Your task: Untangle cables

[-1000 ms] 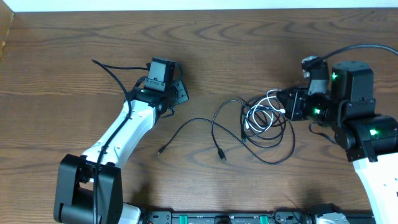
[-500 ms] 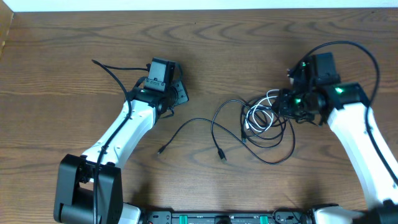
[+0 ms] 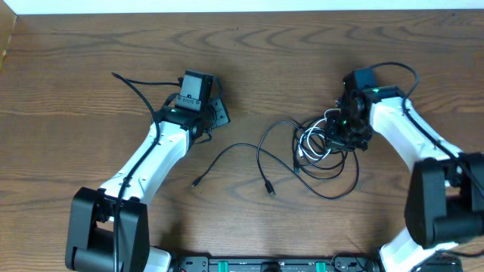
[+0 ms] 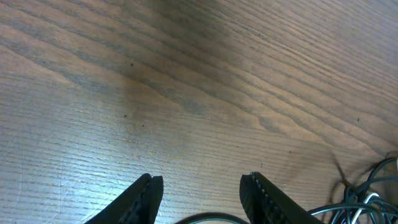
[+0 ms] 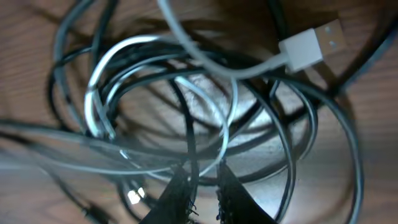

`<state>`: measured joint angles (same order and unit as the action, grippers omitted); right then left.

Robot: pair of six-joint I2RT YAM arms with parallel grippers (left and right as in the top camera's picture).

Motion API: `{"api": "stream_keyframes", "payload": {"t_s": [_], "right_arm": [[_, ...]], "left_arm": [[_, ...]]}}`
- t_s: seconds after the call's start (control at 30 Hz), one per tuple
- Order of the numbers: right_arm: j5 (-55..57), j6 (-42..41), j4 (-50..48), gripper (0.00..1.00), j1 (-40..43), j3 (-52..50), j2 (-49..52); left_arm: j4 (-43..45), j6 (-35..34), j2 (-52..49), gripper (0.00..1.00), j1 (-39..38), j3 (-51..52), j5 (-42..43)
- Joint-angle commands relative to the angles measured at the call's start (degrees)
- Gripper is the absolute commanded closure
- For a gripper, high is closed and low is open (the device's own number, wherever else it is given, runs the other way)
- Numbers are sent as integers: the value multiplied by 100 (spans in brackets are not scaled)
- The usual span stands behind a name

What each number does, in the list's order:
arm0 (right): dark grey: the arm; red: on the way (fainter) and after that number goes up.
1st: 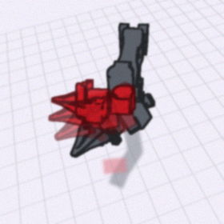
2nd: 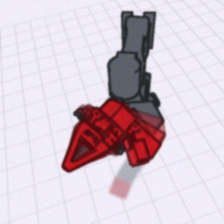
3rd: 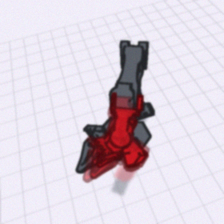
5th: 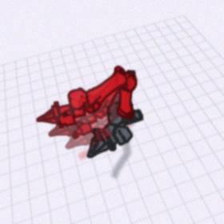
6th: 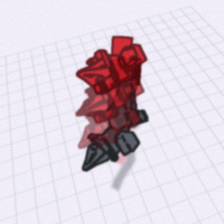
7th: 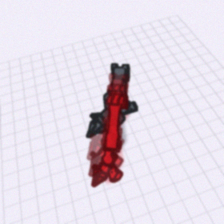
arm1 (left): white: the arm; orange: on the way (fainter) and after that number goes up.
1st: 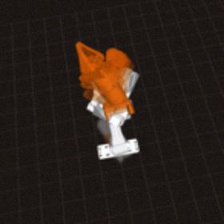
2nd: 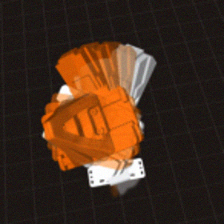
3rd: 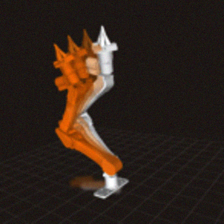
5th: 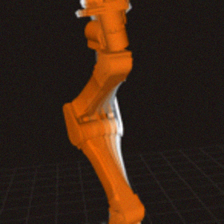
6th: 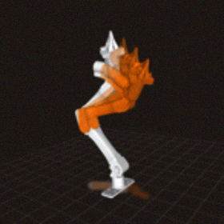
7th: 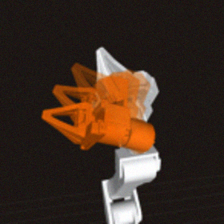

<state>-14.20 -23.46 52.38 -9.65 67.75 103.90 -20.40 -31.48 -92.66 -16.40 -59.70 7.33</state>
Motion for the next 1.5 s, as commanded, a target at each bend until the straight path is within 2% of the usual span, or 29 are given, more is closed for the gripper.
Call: {"api": "stream_keyframes", "payload": {"t_s": [0.0, 0.23, 0.5, 0.6, 0.73, 0.93, 1.1, 1.3, 1.47], "right_arm": [[229, -162, -107, 84, 17, -42, 273], [629, -356, -264, 84, 11, -42, 688], [612, -420, -507, 84, -48, -42, 1025], [610, -516, -577, 88, -83, -42, 1045], [420, -525, -616, 99, -105, -42, 1045], [367, -487, -584, 99, -101, -37, 1040], [-267, 33, -435, 99, 4, -22, 741], [-1718, 1064, -286, 99, 142, -22, -407], [-2616, 1176, -354, 99, 125, -22, -1213]], "left_arm": [[-15, 28, 39, 53, 4, -15, -48], [-15, 31, 39, 53, 4, -15, 415], [-15, 31, 39, 53, -2, -15, 422], [-15, 31, 39, 53, -2, -15, 422], [-15, 31, 39, 53, -2, -15, 422], [-15, 31, 39, 53, -2, -15, 420], [-15, 31, 39, 53, -2, -15, 420], [-15, 31, 39, 53, -2, -15, 420], [-13, 31, 39, 53, -2, -15, 422]]}}
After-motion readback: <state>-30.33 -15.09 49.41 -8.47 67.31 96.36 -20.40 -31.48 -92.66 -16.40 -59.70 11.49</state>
